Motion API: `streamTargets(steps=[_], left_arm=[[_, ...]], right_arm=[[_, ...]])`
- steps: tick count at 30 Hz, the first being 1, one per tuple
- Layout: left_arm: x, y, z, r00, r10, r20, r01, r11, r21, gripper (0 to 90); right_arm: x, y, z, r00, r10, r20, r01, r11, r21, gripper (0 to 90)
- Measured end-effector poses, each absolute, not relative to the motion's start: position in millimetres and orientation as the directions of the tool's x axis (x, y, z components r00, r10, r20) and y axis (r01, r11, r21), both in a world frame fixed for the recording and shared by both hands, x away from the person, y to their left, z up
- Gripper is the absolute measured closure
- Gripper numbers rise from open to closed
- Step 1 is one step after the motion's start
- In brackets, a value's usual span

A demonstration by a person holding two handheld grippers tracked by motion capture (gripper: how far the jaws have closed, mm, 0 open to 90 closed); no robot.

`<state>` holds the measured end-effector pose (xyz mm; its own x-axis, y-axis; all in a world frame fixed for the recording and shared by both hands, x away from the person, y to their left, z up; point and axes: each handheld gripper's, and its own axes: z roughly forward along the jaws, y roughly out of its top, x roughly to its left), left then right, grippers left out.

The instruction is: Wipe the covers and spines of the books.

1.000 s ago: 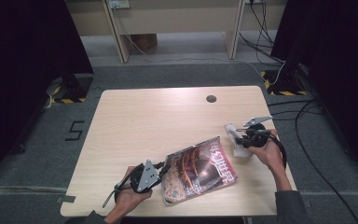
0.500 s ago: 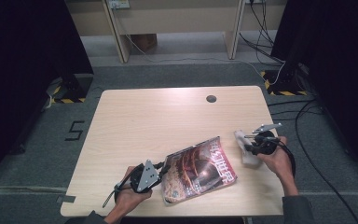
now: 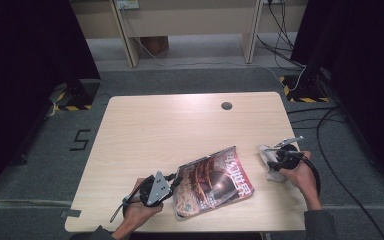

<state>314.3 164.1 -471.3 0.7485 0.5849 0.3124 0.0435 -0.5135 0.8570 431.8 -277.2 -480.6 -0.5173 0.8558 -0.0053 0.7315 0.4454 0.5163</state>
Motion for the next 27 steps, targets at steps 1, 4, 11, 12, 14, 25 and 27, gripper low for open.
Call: streamTargets(steps=[1,4,11,12,14,25,27], left_arm=[[314.4,164.2,-471.6,0.748,0.586,0.311,0.045,-0.513,0.857,77.9],[314.6,164.2,-471.5,0.748,0.586,0.312,0.045,-0.513,0.857,77.7],[315.2,164.1,-471.4,0.746,0.587,0.313,0.046,-0.514,0.856,77.5],[315.3,164.2,-471.6,0.746,0.589,0.312,0.046,-0.514,0.857,77.5],[315.2,164.1,-471.7,0.746,0.588,0.313,0.046,-0.514,0.857,77.5],[315.7,164.0,-471.2,0.748,0.584,0.315,0.042,-0.516,0.856,77.6],[315.8,164.0,-470.9,0.748,0.583,0.316,0.042,-0.517,0.855,77.6]], right_arm=[[431.3,-277.6,-478.9,-0.515,0.857,0.004,0.733,0.439,0.52,59.8],[430.5,-278.4,-471.0,-0.507,0.862,0.006,0.721,0.42,0.551,53.3],[427.2,-268.5,-448.8,-0.532,0.846,0.008,0.639,0.396,0.659,47.7],[426.6,-264.0,-446.2,-0.538,0.843,0.014,0.628,0.389,0.674,47.7],[426.4,-253.8,-441.7,-0.575,0.818,0.006,0.59,0.41,0.695,47.4],[428.0,-187.6,-433.4,-0.749,0.663,0.017,0.466,0.509,0.724,47.1],[429.2,-178.0,-433.8,-0.767,0.641,0.018,0.449,0.517,0.729,47.0]])
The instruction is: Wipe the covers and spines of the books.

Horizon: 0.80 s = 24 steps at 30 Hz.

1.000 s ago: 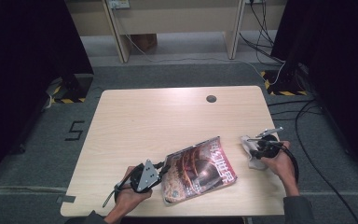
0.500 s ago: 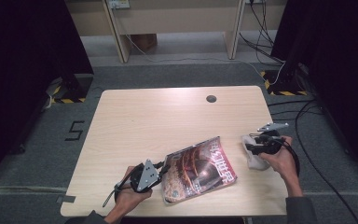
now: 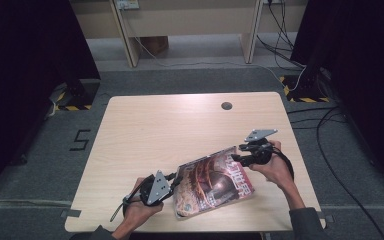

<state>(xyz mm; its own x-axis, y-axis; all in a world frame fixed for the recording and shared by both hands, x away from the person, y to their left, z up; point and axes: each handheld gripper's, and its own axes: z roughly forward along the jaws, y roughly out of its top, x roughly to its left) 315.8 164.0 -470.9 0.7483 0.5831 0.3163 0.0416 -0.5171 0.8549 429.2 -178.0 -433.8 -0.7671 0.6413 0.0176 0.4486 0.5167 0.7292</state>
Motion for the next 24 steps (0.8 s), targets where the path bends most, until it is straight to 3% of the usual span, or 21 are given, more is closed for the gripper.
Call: streamTargets(steps=[15,24], left_arm=[[314.1,162.9,-470.6,0.751,0.574,0.328,0.027,-0.522,0.852,78.2],[314.7,162.9,-470.9,0.753,0.568,0.332,0.023,-0.526,0.85,78.4]], right_arm=[[431.5,-119.1,-442.6,-0.867,0.499,-0.01,0.334,0.594,0.732,38.7],[433.1,-105.5,-441.1,-0.896,0.444,-0.025,0.288,0.624,0.726,36.6]])
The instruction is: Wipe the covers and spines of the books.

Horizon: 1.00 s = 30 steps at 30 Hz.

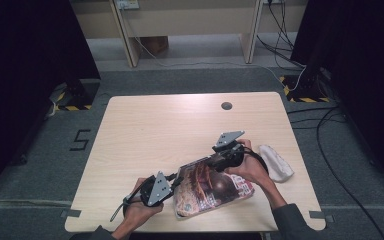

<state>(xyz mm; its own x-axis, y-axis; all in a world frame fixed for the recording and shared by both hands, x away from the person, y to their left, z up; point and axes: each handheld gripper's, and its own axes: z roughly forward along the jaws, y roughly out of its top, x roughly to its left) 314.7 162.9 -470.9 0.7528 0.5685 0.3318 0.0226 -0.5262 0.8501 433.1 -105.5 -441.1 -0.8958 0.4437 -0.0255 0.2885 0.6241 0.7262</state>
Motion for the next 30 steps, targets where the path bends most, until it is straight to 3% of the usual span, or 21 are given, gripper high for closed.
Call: streamTargets(steps=[7,17,30], left_arm=[[316.7,164.3,-469.5,0.759,0.569,0.317,0.03,-0.517,0.856,79.1],[329.7,174.0,-470.9,0.751,0.607,0.259,0.091,-0.484,0.87,78.4],[334.1,172.5,-468.6,0.76,0.588,0.276,0.064,-0.49,0.869,76.6]], right_arm=[[432.8,-101.2,-442.2,-0.909,0.415,-0.035,0.27,0.649,0.711,38.1],[424.6,-113.9,-437.7,-0.941,0.337,-0.017,0.239,0.702,0.671,60.7],[424.7,-103.0,-442.6,-0.969,0.247,-0.02,0.176,0.743,0.646,68.1]])
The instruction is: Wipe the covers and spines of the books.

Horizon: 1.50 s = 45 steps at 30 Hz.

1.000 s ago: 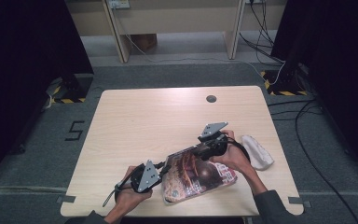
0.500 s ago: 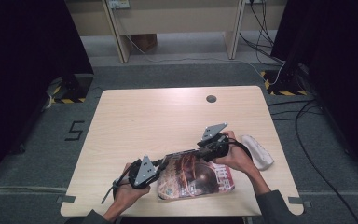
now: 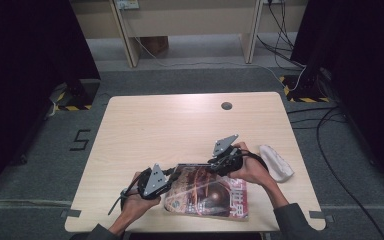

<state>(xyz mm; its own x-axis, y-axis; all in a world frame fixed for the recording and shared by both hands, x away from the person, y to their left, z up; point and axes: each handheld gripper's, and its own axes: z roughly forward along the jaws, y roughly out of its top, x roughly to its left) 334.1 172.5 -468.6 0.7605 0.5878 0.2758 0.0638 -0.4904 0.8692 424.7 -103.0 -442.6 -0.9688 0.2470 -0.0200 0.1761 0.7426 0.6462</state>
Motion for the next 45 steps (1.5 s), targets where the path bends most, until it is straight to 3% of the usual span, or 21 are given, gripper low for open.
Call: streamTargets(steps=[11,15,24,32,45], left_arm=[[343.7,178.0,-469.6,0.718,0.65,0.249,0.111,-0.46,0.881,69.4],[347.0,179.5,-471.7,0.714,0.662,0.229,0.13,-0.446,0.885,66.6],[339.2,190.9,-473.3,0.681,0.723,0.114,0.25,-0.377,0.892,41.7],[328.3,193.6,-481.8,0.67,0.74,0.058,0.364,-0.395,0.843,27.0],[321.7,193.0,-491.0,0.671,0.74,0.038,0.435,-0.435,0.788,24.4]], right_arm=[[413.5,-95.7,-438.9,-0.984,0.172,-0.044,0.106,0.768,0.632,82.4],[408.0,-93.1,-434.8,-0.981,0.187,-0.043,0.121,0.778,0.616,84.2],[410.1,-95.8,-429.7,-0.973,0.224,-0.051,0.146,0.773,0.618,84.4],[413.9,-97.9,-416.7,-0.963,0.255,-0.081,0.154,0.776,0.612,84.5],[442.0,-92.5,-360.5,-0.916,0.321,-0.241,0.142,0.822,0.552,84.5]])
